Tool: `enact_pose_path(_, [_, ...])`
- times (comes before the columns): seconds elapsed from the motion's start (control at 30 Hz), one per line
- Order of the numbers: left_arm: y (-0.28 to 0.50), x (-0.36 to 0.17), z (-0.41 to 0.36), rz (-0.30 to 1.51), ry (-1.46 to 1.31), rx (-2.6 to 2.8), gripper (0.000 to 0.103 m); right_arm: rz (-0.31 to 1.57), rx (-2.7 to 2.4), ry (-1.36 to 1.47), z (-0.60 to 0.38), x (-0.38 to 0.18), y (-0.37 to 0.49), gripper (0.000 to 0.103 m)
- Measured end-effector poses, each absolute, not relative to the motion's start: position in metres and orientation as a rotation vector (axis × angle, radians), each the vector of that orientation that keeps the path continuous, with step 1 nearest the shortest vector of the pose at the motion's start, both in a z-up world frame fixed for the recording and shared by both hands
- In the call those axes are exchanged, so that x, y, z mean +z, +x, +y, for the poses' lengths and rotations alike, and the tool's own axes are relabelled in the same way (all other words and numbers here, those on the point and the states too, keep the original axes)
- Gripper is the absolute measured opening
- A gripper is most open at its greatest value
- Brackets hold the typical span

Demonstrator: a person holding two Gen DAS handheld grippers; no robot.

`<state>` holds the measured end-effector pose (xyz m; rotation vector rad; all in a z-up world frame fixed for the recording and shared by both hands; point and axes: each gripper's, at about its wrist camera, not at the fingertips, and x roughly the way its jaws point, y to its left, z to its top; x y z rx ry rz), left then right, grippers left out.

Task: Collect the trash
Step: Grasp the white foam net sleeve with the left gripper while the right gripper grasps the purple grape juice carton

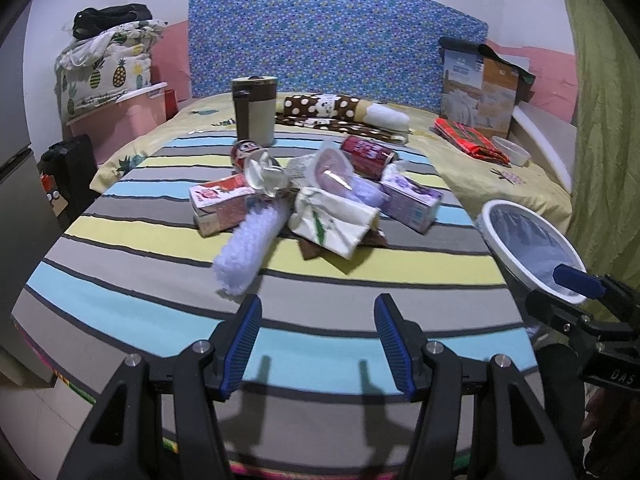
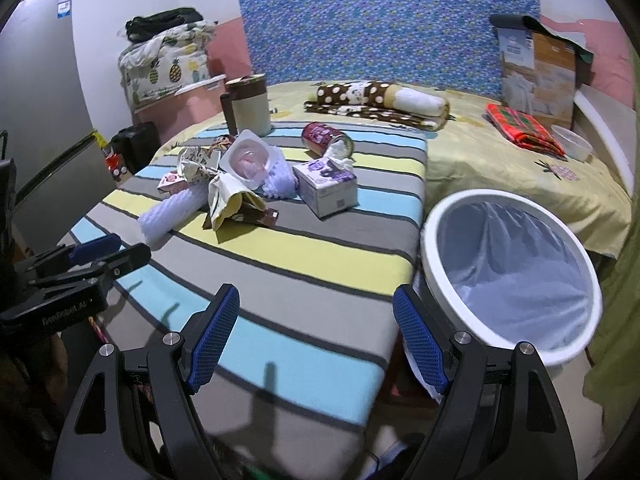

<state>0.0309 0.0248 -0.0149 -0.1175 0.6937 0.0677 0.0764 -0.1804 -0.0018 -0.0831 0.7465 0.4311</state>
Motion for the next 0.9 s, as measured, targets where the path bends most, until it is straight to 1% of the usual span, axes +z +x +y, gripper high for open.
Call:
enact_pose_path(0.5, [0.082, -0.033, 0.075, 0.72, -0.11, 0.142, 0.061, 0.765, 0.482, -0.142, -0.159, -0.003, 0.147, 0.08])
enact_pose_path(0.8, [0.098, -0.054, 0.079, 0.781, -0.128, 0.112, 0.06, 0.824, 0.495, -0.171, -0.156, -0.016, 0.184, 0.08])
enact_pose_path(0.83, [0.099, -0.055, 0.079, 0.782, -0.131, 0.11, 0.06, 0.829, 0.5, -0.174, -0.155, -0.018, 0.186, 0.08])
enact_pose_path(0.9, [0.1, -0.055, 0.079, 0.781, -0.14, 0.102, 0.054, 0.839, 0.504, -0.181, -0.153, -0.019, 0.19, 0.08])
